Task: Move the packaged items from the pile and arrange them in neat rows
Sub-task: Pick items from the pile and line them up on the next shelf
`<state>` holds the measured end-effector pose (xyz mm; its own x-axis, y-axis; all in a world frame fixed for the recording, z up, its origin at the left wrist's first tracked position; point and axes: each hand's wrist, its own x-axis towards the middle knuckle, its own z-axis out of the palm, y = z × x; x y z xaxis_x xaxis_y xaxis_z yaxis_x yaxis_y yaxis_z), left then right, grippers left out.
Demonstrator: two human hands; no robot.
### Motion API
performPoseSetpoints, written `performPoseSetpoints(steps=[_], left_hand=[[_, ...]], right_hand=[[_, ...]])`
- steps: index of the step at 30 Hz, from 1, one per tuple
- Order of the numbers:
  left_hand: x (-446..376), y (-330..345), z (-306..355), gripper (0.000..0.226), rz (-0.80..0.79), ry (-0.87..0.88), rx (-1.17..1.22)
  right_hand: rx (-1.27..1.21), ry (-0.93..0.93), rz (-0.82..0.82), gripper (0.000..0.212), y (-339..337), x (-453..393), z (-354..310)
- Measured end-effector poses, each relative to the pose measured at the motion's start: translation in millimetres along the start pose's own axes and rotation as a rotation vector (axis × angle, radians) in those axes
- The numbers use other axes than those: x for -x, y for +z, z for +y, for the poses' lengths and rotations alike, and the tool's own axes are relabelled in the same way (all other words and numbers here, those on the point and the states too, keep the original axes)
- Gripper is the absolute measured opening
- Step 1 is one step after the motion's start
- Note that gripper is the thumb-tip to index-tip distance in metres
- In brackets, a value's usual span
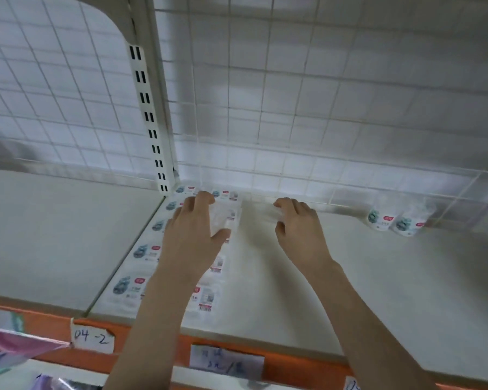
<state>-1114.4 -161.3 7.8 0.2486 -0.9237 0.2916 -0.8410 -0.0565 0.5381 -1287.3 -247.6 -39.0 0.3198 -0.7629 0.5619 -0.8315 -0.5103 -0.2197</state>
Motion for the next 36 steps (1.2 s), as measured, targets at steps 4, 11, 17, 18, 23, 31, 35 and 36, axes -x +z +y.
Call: performPoseSetpoints(steps=[4,11,17,18,23,31,35,36], left_hand=[[-20,-2,-10,0.052,-0.009,0.019,-0.024],[-43,5,-19,0.051,-0.038,0.024,-0.031],[-51,13,-17,0.051,-0.044,0.034,0.006],[-51,14,-15,0.052,-0.043,0.033,0.011],[-47,25,4,0.054,-0.025,0.037,0.037],[-13,55,70,0.057,0.074,0.037,0.096],[11,86,115,0.055,0.050,0.032,0.125],[15,94,123,0.054,0.044,0.042,0.134]], right_hand=[[0.057,-0.019,-0.052,0.051,28,-24,-2],[-0.006,-0.111,-0.215,0.052,52,-22,4],[-0.018,-0.110,-0.325,0.052,51,-36,8],[-0.018,-0.113,-0.350,0.053,49,-37,8],[-0.075,-0.204,-0.409,0.049,37,-39,22],[-0.140,-0.347,-0.288,0.054,5,-21,57],[-0.081,-0.265,-0.217,0.046,-46,13,112],[-0.084,-0.226,-0.193,0.042,-56,21,127]])
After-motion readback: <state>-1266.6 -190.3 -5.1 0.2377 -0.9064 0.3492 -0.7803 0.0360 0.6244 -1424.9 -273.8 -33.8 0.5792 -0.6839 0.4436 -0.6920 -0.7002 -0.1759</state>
